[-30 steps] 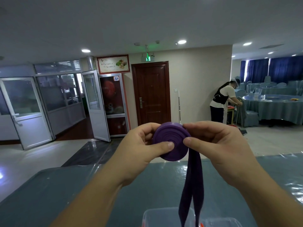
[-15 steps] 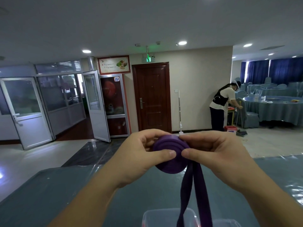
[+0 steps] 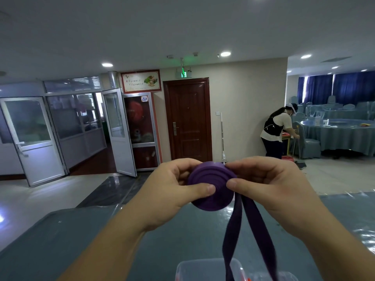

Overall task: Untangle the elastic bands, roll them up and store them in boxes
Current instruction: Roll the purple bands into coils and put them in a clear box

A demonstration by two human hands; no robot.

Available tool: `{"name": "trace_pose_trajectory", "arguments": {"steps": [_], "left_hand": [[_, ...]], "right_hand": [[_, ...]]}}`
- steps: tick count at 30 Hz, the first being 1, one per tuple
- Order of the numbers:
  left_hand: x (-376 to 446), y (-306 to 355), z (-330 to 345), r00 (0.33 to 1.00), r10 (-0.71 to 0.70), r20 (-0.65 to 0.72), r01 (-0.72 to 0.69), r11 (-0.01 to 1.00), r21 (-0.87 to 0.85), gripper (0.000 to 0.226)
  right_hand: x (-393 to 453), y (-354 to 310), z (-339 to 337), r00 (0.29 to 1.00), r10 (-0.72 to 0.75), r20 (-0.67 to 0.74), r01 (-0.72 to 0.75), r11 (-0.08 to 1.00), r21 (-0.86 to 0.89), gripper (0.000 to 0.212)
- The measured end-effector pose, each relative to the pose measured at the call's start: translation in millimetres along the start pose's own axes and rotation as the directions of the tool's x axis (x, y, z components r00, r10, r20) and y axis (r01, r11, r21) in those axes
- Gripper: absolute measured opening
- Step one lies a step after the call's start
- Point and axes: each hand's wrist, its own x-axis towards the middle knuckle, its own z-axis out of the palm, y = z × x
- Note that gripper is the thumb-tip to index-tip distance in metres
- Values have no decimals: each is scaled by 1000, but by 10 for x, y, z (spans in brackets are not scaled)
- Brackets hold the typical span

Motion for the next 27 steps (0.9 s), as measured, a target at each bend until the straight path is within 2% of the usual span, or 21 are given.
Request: {"name": "trace_pose_trajectory", "arguments": {"steps": [4, 8, 11, 14, 17, 19, 21, 24, 27], "left_hand": [[-4, -46, 44, 1000, -23, 0, 23, 1000, -13, 37], [5, -40, 39, 996, -53, 72, 51, 998, 21, 40], [5, -81, 76, 998, -56, 31, 58, 996, -65, 39], [4, -130, 142, 995, -95, -37, 88, 983, -161, 37], [26, -124, 95, 996, -85, 34, 85, 996, -22, 37], [36, -99, 54, 994, -74, 78, 75, 997, -7, 38], [37, -106, 56, 997, -63, 41, 67, 993, -97, 40], [36, -146, 94, 996, -89, -14, 84, 972, -220, 45], [34, -127, 57, 996, -77, 48, 81, 992, -97, 39]], "right_hand": [[23, 6, -63, 995, 80, 60, -78, 996, -41, 38], [16, 42, -54, 990, 111, 92, -111, 994, -3, 29], [-7, 94, -19, 997, 70, 33, -71, 997, 42, 33], [-14, 130, -18, 999, 42, -14, -42, 999, 12, 39], [-22, 89, 2, 996, 47, 72, -45, 998, -32, 36], [-33, 80, 29, 995, 26, 96, -22, 999, -46, 39], [-30, 94, 30, 1000, 10, 29, -10, 1000, -7, 31], [-19, 124, -27, 1000, 29, -7, -29, 1000, 9, 38], [-29, 99, -19, 997, 35, 74, -36, 999, 12, 32]]}}
